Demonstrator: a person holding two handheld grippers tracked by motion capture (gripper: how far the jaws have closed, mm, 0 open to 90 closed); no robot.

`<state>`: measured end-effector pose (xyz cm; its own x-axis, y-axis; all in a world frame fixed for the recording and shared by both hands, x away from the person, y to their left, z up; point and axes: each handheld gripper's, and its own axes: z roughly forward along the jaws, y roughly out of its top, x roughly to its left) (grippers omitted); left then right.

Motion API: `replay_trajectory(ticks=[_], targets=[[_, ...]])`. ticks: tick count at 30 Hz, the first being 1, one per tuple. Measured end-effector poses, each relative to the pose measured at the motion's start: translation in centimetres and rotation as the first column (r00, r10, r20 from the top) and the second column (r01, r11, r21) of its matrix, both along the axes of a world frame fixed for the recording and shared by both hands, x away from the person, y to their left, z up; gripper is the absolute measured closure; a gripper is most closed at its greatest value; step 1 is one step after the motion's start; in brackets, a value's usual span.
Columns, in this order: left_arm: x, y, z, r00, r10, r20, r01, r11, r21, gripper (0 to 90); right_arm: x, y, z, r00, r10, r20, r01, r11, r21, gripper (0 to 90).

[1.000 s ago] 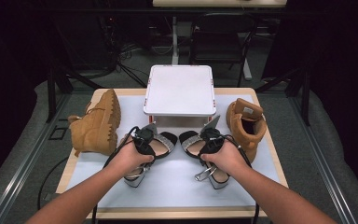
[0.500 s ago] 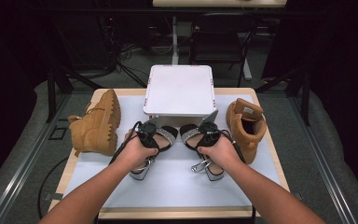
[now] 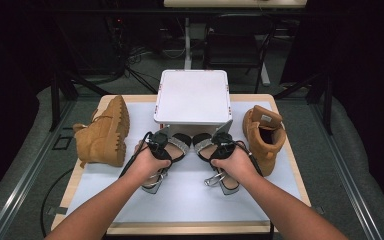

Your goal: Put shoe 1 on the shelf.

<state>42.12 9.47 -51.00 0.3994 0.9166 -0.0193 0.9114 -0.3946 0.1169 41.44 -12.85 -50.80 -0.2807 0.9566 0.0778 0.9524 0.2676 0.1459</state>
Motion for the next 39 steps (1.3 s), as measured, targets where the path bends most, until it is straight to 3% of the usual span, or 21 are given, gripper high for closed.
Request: replay_trajectory(ticks=[3,8,9,10,11,13,18,20,25,26,30,33,35,39], targets=[[0.1,0.3,0.2,0.9997,0.013,-0.019,-0.014,0.9994,-0.033,37.9,0.0,-0.1,0.0,1.0,-0.002,-0.003,0.002,1.0,0.004,41.1],[0.1,0.5,0.6,0.9994,0.005,-0.034,-0.006,0.999,-0.043,37.7,0.0,-0.3,0.3,1.0,0.003,-0.008,-0.003,1.0,0.019,40.8],[0.1,0.5,0.8,0.9996,0.001,-0.03,-0.003,0.999,-0.045,37.7,-0.2,-0.2,0.1,0.9997,-0.019,0.019,0.018,0.999,0.026,40.7],[0.0,0.6,1.0,0.9996,-0.001,-0.029,0.0,0.999,-0.045,37.8,-0.2,-0.3,0.3,0.9999,0.008,0.008,-0.008,1.0,0.011,40.6],[0.0,0.6,1.1,0.9996,-0.003,-0.027,0.002,0.9989,-0.046,37.9,-0.3,-0.2,0.2,0.9996,-0.006,0.029,0.005,1.0,0.012,40.5],[-0.1,0.8,1.5,0.9997,-0.009,-0.024,0.008,0.9989,-0.046,38.2,-0.3,-0.4,0.5,0.9997,0.022,0.014,-0.022,1.0,0.008,40.5],[-0.3,1.4,2.8,0.9999,-0.008,-0.008,0.007,0.9972,-0.075,38.6,-0.4,-0.6,1.3,0.9994,0.003,0.033,-0.004,0.999,0.038,40.4],[-0.6,1.5,3.5,0.9999,-0.011,0.005,0.011,0.9964,-0.084,38.6,-0.4,-0.8,1.8,0.9995,0.021,0.024,-0.021,0.999,0.038,40.8],[-1.4,2.1,4.7,0.9989,-0.04,0.025,0.043,0.9945,-0.095,39.8,-0.9,-1.0,3.7,0.9975,0.04,0.058,-0.043,0.998,0.049,42.1],[-1.6,2.3,5.0,0.9984,-0.048,0.029,0.051,0.994,-0.097,40.1,-1.1,-1.0,4.1,0.9959,0.029,0.085,-0.035,0.997,0.065,42.4],[-2.7,3.2,6.0,0.9959,-0.072,0.054,0.079,0.9888,-0.127,42.0,-1.9,-1.6,5.9,0.9895,0.088,0.114,-0.097,0.993,0.072,44.0],[-3.5,4.1,6.7,0.9937,-0.087,0.071,0.097,0.9843,-0.147,43.0,-3.0,-2.0,6.6,0.984,0.096,0.15,-0.11,0.99,0.088,44.6],[-4.0,4.7,6.9,0.9933,-0.086,0.078,0.097,0.9823,-0.16,43.6,-3.8,-2.4,7.1,0.9806,0.13,0.146,-0.143,0.986,0.081,45.1],[-4.6,5.6,6.9,0.9935,-0.087,0.074,0.098,0.9817,-0.163,43.6,-5.0,-2.9,7.1,0.9765,0.144,0.16,-0.158,0.984,0.078,45.5]])
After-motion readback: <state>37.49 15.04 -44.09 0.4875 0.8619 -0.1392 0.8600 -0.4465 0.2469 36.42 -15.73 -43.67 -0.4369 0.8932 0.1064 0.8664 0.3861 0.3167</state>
